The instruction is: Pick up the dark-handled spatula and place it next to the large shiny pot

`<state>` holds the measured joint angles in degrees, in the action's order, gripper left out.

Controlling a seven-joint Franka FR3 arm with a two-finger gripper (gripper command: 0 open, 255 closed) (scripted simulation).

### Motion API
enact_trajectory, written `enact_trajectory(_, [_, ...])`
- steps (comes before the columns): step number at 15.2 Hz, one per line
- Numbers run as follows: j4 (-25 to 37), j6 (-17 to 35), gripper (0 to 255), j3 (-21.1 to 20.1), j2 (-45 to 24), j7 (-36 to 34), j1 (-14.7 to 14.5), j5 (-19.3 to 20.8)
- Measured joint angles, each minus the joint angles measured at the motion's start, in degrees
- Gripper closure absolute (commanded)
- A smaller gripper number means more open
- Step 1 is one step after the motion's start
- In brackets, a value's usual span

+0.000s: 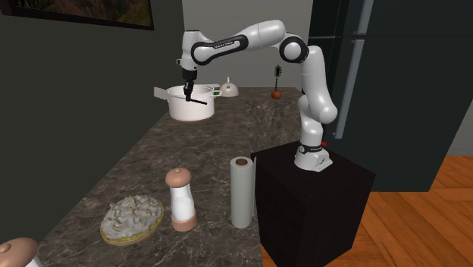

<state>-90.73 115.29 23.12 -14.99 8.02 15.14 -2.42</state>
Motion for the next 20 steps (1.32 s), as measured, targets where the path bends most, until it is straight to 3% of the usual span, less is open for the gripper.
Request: enact_trajectory(20, [-11.0,13.9,255,-0.7,-3.1,0.4,0.1,-1.5])
